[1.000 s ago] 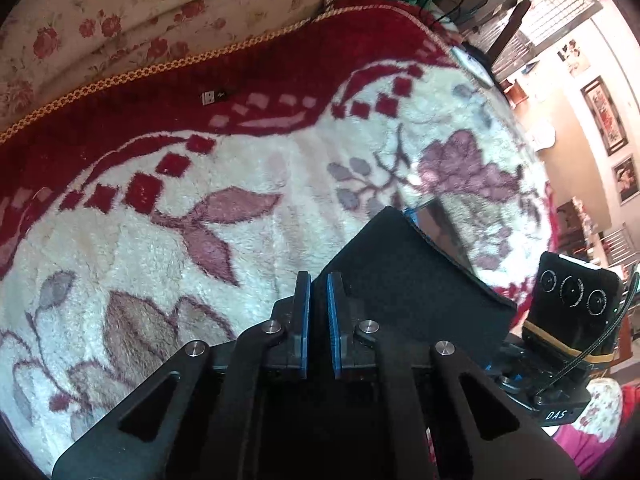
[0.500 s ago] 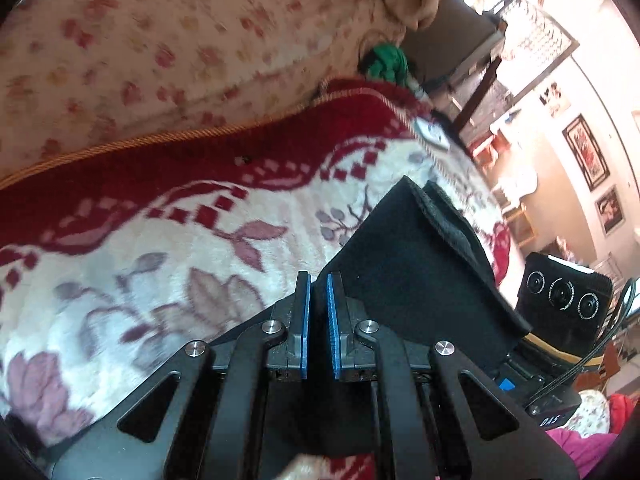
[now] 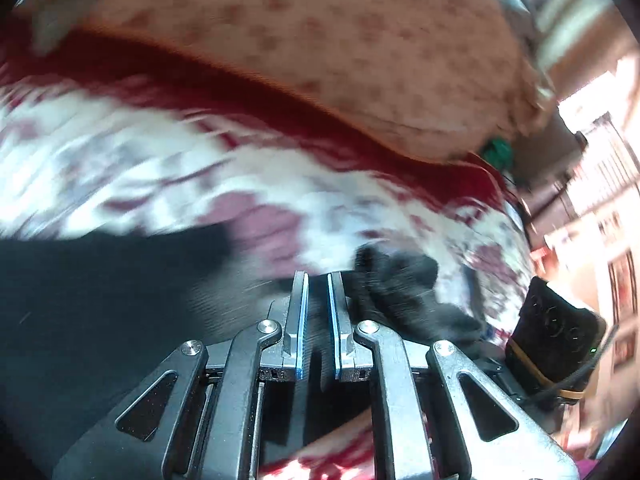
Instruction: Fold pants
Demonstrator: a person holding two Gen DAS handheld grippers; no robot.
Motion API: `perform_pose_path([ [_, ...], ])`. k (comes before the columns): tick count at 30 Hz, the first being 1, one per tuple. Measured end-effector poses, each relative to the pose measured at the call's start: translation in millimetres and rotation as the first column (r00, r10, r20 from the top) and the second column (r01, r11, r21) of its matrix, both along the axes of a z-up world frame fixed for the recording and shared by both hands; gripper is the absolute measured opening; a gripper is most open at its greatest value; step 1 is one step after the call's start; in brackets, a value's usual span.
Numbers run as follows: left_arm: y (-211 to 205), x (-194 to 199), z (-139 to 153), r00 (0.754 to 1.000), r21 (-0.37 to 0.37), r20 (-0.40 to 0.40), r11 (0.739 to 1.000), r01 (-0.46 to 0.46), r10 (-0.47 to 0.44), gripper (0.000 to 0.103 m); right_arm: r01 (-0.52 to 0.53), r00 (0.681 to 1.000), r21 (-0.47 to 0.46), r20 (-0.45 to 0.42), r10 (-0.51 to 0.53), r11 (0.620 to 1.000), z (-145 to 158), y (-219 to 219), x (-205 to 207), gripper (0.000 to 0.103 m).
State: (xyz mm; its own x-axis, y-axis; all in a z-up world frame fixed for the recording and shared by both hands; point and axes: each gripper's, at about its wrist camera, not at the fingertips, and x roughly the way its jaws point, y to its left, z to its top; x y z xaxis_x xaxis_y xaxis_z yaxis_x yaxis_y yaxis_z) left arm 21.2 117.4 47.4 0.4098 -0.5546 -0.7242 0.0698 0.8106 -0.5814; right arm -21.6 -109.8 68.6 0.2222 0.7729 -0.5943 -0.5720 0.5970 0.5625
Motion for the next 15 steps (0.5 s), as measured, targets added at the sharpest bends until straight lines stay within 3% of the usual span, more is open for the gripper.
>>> perform_pose_path([
  [3,24.4,-17.6,-4.6,0.999,0.005,-0.003,0.999,-0.050,0.050,0.007,-0.015,0.996,-0.008,-0.086,0.014,1.000,-25.8,18.7,7.7,0.024],
  [5,31.7,-27.9,1.9,0.998,0.035,0.025,0.997,-0.064,0.063,0.007,-0.025,0.990,0.036,-0.139,0.030,0.999,-30.5,19.6,10.7,0.028],
  [10,26.5,-44.4,24.6,0.994,0.061,0.092,0.996,-0.059,0.053,0.007,-0.032,0.988,0.162,-0.145,0.056,0.986,-7.4,0.6,12.5,0.031],
  [15,4.5,-49.9,39.6,0.993,0.020,0.119,1.000,-0.022,0.019,0.014,0.043,0.994,0.187,-0.105,-0.023,0.981,16.2,-15.3,2.1,0.031],
])
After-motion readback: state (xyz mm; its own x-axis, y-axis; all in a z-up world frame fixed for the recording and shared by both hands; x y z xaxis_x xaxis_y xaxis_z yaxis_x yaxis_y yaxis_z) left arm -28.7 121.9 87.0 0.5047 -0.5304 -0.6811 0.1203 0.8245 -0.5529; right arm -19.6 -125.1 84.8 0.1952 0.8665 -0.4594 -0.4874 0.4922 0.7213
